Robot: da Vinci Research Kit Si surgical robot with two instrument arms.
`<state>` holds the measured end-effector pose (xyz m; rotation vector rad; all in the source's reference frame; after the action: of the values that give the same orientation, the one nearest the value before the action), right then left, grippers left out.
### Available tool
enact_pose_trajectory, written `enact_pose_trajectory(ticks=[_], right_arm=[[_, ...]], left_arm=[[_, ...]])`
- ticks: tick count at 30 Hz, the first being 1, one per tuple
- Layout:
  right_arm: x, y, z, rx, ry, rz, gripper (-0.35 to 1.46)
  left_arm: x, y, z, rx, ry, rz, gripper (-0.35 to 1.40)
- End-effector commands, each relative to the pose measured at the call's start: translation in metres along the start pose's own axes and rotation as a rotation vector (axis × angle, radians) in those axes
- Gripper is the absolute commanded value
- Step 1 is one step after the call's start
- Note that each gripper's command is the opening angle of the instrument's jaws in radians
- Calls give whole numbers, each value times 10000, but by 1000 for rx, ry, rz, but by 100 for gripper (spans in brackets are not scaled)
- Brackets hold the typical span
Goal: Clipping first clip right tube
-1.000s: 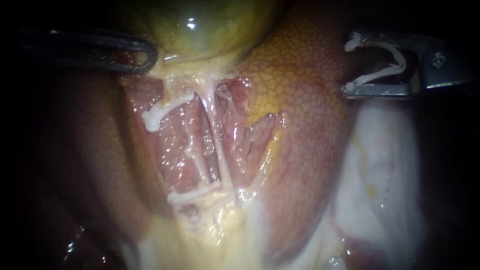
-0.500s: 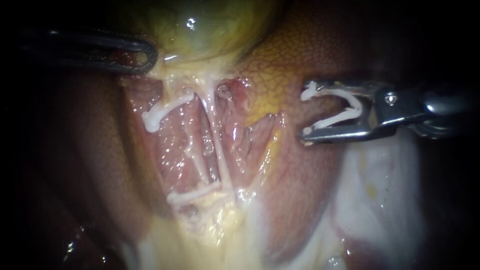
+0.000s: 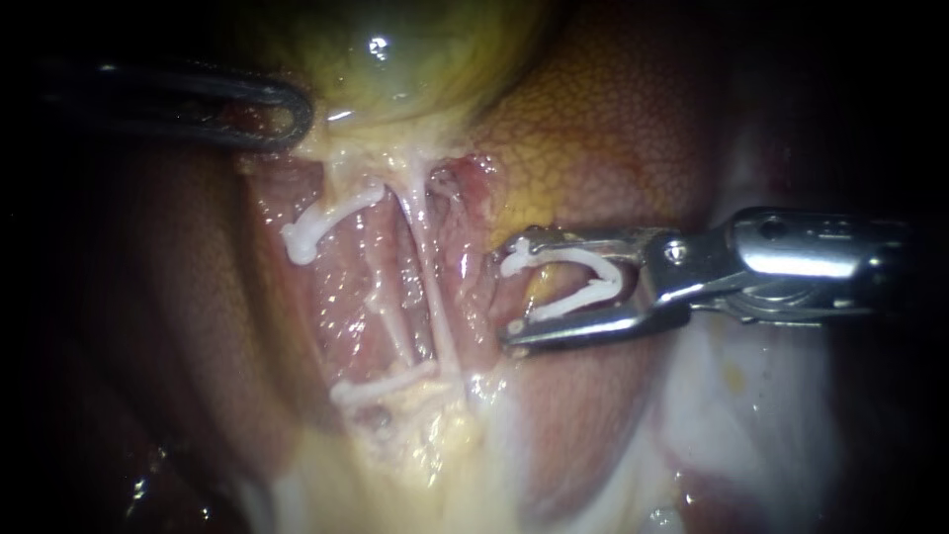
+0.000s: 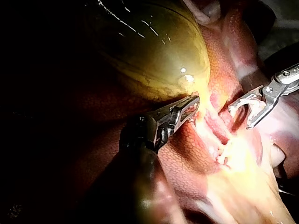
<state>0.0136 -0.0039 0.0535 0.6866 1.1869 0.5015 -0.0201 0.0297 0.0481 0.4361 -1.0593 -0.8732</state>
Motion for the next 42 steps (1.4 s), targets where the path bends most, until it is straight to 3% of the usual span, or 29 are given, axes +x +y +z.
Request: enact_pose_trajectory(ticks=[1,11,25,33,37,42], right_arm=[[-3,2,3,3,-2,6,47],[-25,18,26,28,-8,31,47],[-25,21,51,170,87,93,47],[-28,16,57,278,130,106,45],[-27,6,57,343,157,101,43],[-23,-10,60,395,158,107,40]], left_arm=[[0,0,0,-1,0,0,-35],[0,-2,0,-2,0,0,-35],[1,-3,0,-3,0,6,-35],[1,-3,0,-3,-1,6,-35],[1,-3,0,-3,-1,6,-35],[2,-3,0,-3,-1,6,-35]])
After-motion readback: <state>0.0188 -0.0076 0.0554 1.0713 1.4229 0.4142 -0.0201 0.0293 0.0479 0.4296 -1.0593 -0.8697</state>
